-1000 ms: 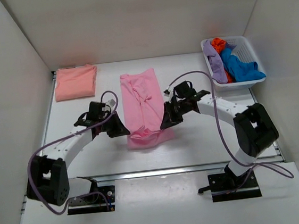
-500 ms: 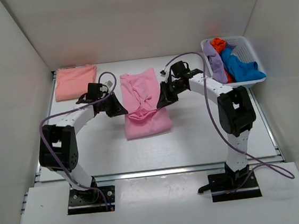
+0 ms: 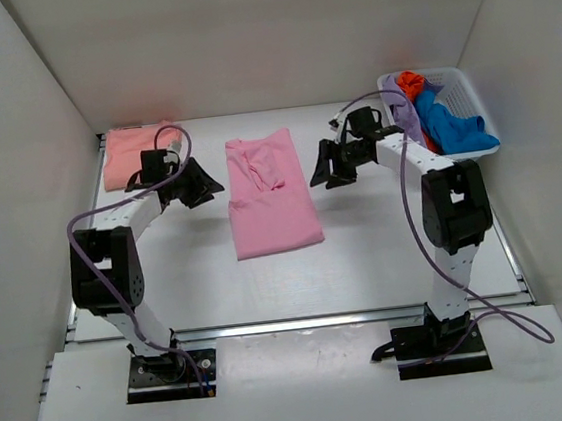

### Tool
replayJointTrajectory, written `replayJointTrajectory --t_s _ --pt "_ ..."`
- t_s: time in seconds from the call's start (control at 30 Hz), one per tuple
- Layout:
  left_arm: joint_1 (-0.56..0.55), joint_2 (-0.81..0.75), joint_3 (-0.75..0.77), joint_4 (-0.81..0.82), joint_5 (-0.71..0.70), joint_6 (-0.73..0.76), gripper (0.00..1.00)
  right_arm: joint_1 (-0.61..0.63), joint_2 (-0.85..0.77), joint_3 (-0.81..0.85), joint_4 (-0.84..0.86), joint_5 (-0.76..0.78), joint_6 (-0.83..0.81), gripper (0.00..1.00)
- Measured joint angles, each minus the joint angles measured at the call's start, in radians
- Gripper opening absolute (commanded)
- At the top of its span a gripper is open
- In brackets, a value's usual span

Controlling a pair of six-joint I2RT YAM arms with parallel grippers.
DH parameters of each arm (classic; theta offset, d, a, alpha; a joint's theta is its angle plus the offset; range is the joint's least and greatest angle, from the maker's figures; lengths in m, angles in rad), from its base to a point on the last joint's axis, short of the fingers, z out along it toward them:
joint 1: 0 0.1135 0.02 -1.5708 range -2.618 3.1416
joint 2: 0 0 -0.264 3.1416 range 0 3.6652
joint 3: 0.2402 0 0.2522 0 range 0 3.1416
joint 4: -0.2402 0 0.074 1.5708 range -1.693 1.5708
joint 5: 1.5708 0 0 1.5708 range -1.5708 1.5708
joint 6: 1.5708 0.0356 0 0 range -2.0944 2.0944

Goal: Fold and stack the t-shirts
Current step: Grab one side of the 2/3 rectangular tshirt with both arms

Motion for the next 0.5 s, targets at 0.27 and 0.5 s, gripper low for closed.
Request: replayJointTrajectory --t_s 0.27,0.5 --pt "-0.138 -0.224 -0.364 0.072 -0.037 -0.025 0.69 -0.009 -0.270 -0.550 0.183 0.013 0.086 0.62" --pt "-0.212 -0.364 -0.612 0.131 -0.119 -0.142 0.66 0.033 -0.395 -0.813 0.399 -0.005 0.260 0.62"
